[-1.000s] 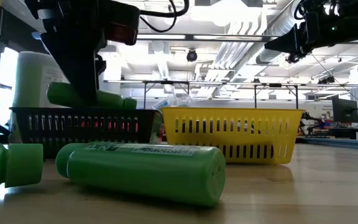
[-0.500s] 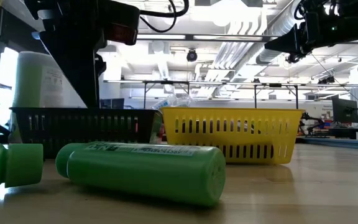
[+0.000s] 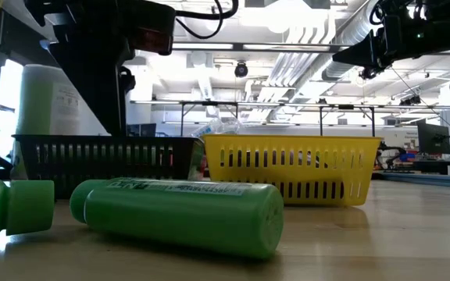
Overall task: Pick & Place Travel size toiletries
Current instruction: Put the green shampoo bottle into the black bin
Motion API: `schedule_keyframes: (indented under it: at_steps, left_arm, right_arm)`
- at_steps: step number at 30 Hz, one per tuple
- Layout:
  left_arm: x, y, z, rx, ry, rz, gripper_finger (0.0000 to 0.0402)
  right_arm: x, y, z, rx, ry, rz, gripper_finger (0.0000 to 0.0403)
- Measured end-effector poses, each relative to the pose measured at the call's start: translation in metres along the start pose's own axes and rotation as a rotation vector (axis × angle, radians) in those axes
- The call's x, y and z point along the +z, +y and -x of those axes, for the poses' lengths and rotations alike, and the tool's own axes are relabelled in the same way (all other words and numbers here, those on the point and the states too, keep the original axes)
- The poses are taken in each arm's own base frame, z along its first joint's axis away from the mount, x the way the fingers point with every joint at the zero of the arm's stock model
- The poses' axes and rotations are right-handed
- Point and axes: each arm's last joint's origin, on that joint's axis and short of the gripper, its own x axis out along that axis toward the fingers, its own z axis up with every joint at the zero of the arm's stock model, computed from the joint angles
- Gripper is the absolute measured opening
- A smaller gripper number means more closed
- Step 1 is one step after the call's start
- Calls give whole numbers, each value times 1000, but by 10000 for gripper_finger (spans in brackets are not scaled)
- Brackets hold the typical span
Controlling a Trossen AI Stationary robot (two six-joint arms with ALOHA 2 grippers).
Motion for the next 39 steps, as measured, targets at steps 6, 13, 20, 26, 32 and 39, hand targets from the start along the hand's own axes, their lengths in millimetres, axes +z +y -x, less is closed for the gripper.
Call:
schedule_keyframes:
  at_steps: [6, 13, 20, 26, 32, 39]
  left_arm:
    - [3, -1, 4, -1, 3, -12, 140]
    - [10, -6, 12, -13, -26, -99, 114]
    - [11, -6, 13, -17, -35, -100, 113]
    - [17, -10, 13, -56, -96, -130, 112]
    - [27, -18, 15, -128, -209, -123, 112]
    - [35, -24, 18, -185, -296, -105, 112]
  right_arm:
    - [0, 0, 0, 0, 0, 0, 3]
    - [0, 0, 0, 0, 0, 0, 3]
    - [0, 0, 0, 0, 0, 0, 3]
    - [0, 0, 0, 0, 0, 1, 3]
    - [1, 2, 0, 68, -13, 0, 3]
    - [5, 4, 0, 155, -69, 9, 3]
